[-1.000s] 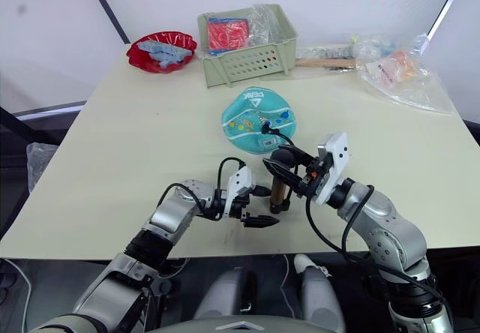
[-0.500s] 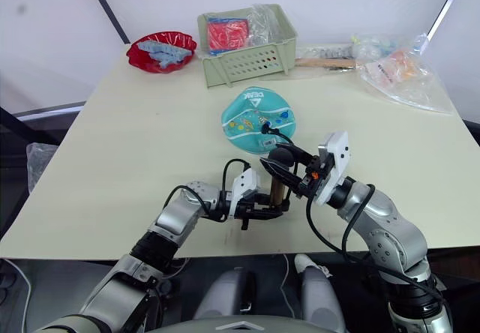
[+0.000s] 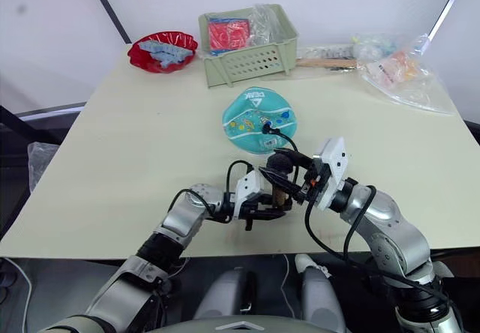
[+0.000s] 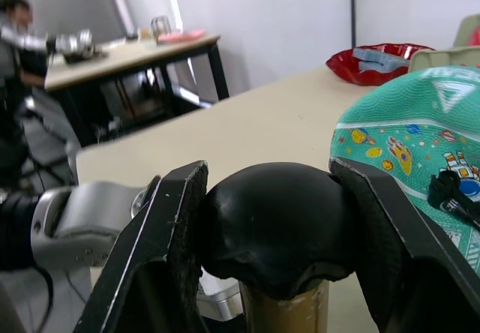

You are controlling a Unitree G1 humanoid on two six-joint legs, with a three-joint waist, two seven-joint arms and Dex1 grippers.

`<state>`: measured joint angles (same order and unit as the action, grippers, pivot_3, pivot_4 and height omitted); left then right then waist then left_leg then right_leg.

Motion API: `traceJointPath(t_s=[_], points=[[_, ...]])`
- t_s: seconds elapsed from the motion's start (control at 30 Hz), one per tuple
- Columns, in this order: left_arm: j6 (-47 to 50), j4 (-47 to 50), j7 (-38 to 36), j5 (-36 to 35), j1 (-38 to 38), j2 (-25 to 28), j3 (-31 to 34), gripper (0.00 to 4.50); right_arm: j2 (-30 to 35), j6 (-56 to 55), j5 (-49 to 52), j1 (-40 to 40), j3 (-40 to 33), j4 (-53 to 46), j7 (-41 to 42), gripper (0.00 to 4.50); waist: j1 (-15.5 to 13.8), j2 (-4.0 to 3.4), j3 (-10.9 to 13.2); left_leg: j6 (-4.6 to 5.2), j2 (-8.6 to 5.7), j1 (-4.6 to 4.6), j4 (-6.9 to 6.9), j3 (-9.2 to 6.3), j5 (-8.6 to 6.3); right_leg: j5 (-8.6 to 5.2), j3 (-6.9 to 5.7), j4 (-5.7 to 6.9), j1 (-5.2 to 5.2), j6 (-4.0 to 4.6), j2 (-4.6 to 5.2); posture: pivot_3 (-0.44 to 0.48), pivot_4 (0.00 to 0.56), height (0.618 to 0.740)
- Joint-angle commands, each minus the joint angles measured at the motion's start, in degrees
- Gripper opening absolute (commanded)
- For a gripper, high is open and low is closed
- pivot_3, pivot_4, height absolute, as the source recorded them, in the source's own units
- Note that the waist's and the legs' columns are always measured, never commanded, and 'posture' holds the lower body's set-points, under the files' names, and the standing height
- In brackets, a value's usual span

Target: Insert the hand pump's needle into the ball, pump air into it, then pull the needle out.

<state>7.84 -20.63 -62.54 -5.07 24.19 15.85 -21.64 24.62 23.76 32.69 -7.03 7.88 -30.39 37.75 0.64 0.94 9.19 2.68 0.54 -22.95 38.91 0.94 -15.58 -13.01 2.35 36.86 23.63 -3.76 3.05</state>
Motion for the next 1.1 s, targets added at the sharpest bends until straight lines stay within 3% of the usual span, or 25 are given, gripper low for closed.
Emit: traceJointPath(t_s=[0.03,0.47,1.1], points=[[-3.21,-3.74,1.75,0.25,2.60,-2.33,1.09,1.12,2.80,-4.09,-4.06,1.54,0.93,-2.14,3.20,2.08,-0.05,0.00,0.00,0.00,-0.04,0.00,0.00,0.00,0.00,0.00,0.00,0.00,0.00,0.00,0.00,0.000,0.150,0.738],[-10.24,-15.31,5.05,3.93,7.30,-7.82,1.48,1.12,5.84,-14.34,-6.50,10.37,-3.61,1.03,5.85,2.08,-0.27,0.03,0.00,0.00,-0.14,0.01,0.08,-0.02,0.00,0.01,0.00,0.00,-0.06,-0.02,0.00,0.000,0.150,0.738],[-8.94,-14.56,3.01,2.80,6.72,-8.69,2.43,1.12,6.82,-12.05,-6.13,11.48,-3.49,5.57,4.75,2.08,-0.35,0.05,-0.03,0.01,-0.07,0.04,0.19,-0.03,0.00,0.03,0.00,0.01,-0.14,-0.05,0.00,0.000,0.150,0.738]])
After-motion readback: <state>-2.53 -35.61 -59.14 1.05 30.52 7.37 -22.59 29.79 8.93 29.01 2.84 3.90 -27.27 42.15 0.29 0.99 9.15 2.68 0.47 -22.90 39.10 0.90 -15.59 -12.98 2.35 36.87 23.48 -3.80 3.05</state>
